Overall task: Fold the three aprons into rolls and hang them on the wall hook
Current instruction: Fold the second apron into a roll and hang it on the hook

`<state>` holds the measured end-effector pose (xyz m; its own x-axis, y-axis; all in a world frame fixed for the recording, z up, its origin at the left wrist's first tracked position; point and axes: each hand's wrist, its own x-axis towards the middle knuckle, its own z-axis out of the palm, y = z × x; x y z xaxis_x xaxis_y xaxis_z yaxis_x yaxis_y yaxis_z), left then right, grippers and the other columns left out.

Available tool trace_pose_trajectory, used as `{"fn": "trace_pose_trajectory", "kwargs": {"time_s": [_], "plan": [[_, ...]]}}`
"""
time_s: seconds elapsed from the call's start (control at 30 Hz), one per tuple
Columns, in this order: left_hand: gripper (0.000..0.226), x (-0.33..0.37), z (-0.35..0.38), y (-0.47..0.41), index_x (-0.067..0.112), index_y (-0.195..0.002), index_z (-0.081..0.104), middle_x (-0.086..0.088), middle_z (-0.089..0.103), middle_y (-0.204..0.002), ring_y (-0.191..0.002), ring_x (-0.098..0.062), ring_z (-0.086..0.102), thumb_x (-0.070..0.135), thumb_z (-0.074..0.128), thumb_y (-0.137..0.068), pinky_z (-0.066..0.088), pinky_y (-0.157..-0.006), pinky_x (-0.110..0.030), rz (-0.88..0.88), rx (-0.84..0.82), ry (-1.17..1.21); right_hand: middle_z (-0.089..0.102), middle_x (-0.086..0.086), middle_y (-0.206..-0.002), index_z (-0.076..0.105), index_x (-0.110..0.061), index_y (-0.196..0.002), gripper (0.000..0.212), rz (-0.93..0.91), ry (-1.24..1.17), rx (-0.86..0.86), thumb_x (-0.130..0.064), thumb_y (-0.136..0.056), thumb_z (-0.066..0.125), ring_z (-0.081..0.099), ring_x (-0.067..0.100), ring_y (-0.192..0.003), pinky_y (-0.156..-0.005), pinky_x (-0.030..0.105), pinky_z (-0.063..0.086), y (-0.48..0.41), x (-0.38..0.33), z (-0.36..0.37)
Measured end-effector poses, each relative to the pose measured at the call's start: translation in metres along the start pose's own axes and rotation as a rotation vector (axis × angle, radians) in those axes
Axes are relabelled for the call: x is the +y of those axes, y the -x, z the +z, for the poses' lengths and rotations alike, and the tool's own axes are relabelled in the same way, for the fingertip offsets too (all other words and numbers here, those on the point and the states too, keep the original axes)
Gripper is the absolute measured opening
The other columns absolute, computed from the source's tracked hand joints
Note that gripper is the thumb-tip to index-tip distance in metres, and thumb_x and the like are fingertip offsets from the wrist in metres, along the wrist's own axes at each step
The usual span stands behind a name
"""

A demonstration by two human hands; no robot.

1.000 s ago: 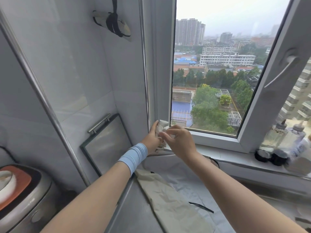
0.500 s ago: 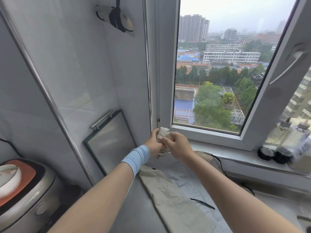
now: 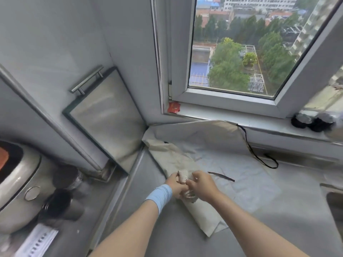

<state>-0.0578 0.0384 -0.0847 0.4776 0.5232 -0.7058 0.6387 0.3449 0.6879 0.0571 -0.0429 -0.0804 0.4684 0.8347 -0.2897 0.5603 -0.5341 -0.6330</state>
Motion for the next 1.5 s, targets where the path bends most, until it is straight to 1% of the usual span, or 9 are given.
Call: {"fn": "trace_pose_trajectory", "kwargs": {"time_s": [0.13,0.3,0.57,0.7,0.87,1.07,1.17,1.33,1.5], "plan": [[0.074,-0.039,0.016,-0.017,0.031,-0.116,0.034,0.004,0.059,-0.110,-0.099,-0.022,0.062,0.047,0.068,-0.051,0.051,-0.083,-0.032,-0.020,0.042,-0.242,0.044,-0.003,-0.072,0.033,-0.024,-0.060,0.043,-0.034,0.056,-0.024,-0.026,-0.086,0.066,0.044,0.020,-0.070,-0.061,0.030,0.025,0.006,0.030,0.030],[0.078,-0.039,0.016,-0.016,0.029,-0.139,0.032,0.000,0.040,-0.128,-0.119,-0.022,0.045,0.045,0.064,-0.069,0.046,-0.094,-0.034,0.211,0.311,-0.707,0.046,-0.003,-0.075,0.035,-0.022,-0.063,0.038,-0.074,0.044,0.013,-0.024,-0.086,0.066,0.042,0.016,-0.066,-0.061,0.028,0.025,0.006,0.045,0.043],[0.019,-0.047,0.002,-0.026,0.010,-0.101,0.072,0.000,0.053,-0.110,-0.091,-0.011,0.054,0.014,0.065,-0.083,0.046,-0.091,-0.029,0.649,0.164,-0.751,0.043,-0.008,-0.066,0.035,-0.027,-0.057,0.044,-0.062,-0.008,0.014,-0.025,-0.086,0.069,0.042,0.014,-0.062,-0.059,0.025,0.024,0.003,0.050,0.042],[0.011,-0.045,0.006,-0.030,0.012,-0.093,0.075,0.003,0.054,-0.107,-0.079,-0.007,0.051,0.013,0.069,-0.084,0.044,-0.084,-0.018,0.627,0.194,-0.714,0.048,-0.006,-0.065,0.046,-0.018,-0.058,0.038,0.038,-0.023,-0.091,-0.028,-0.092,0.061,0.045,0.010,-0.059,-0.054,0.024,0.027,-0.003,0.049,0.031],[0.011,-0.038,0.009,-0.030,0.014,-0.090,0.072,0.000,0.058,-0.100,-0.096,-0.020,0.057,0.012,0.063,-0.084,0.047,-0.087,-0.033,0.632,0.178,-0.823,0.072,0.001,-0.081,0.071,-0.014,-0.073,0.033,0.171,-0.282,-0.106,-0.009,-0.091,0.043,0.060,0.015,-0.070,-0.069,0.028,0.045,-0.016,0.044,0.016],[0.019,-0.039,0.006,-0.028,0.016,-0.109,0.061,-0.005,0.059,-0.110,-0.104,-0.024,0.056,0.015,0.053,-0.092,0.046,-0.086,-0.036,0.658,0.186,-0.910,0.070,-0.011,-0.064,0.076,-0.021,-0.069,0.010,0.205,-0.367,0.016,-0.025,-0.078,0.078,0.062,0.000,-0.062,-0.066,0.024,0.050,-0.017,0.037,0.026],[0.019,-0.039,0.007,-0.029,0.014,-0.111,0.059,-0.006,0.059,-0.113,-0.104,-0.025,0.056,0.019,0.051,-0.095,0.044,-0.084,-0.033,0.649,0.202,-0.941,0.073,-0.011,-0.068,0.077,-0.025,-0.070,0.008,0.236,-0.264,0.118,-0.032,-0.069,0.079,0.066,0.000,-0.069,-0.065,0.024,0.054,-0.012,0.033,0.034],[0.015,-0.036,0.010,-0.029,0.011,-0.109,0.048,-0.010,0.063,-0.104,-0.092,-0.034,0.061,0.016,0.045,-0.096,0.043,-0.071,-0.036,0.593,0.258,-0.973,0.073,-0.007,-0.085,0.077,-0.024,-0.093,0.022,0.073,-0.127,-0.033,-0.018,-0.083,0.058,0.064,0.010,-0.082,-0.070,0.024,0.046,0.004,0.030,0.037],[0.020,-0.033,0.013,-0.033,0.011,-0.113,0.054,-0.012,0.060,-0.109,-0.097,-0.034,0.061,0.016,0.044,-0.097,0.045,-0.080,-0.040,0.607,0.211,-1.079,0.059,-0.004,-0.092,0.071,-0.021,-0.096,0.018,0.055,-0.029,-0.070,-0.032,-0.084,0.065,0.059,0.015,-0.088,-0.072,0.024,0.041,0.005,0.043,0.041]]}}
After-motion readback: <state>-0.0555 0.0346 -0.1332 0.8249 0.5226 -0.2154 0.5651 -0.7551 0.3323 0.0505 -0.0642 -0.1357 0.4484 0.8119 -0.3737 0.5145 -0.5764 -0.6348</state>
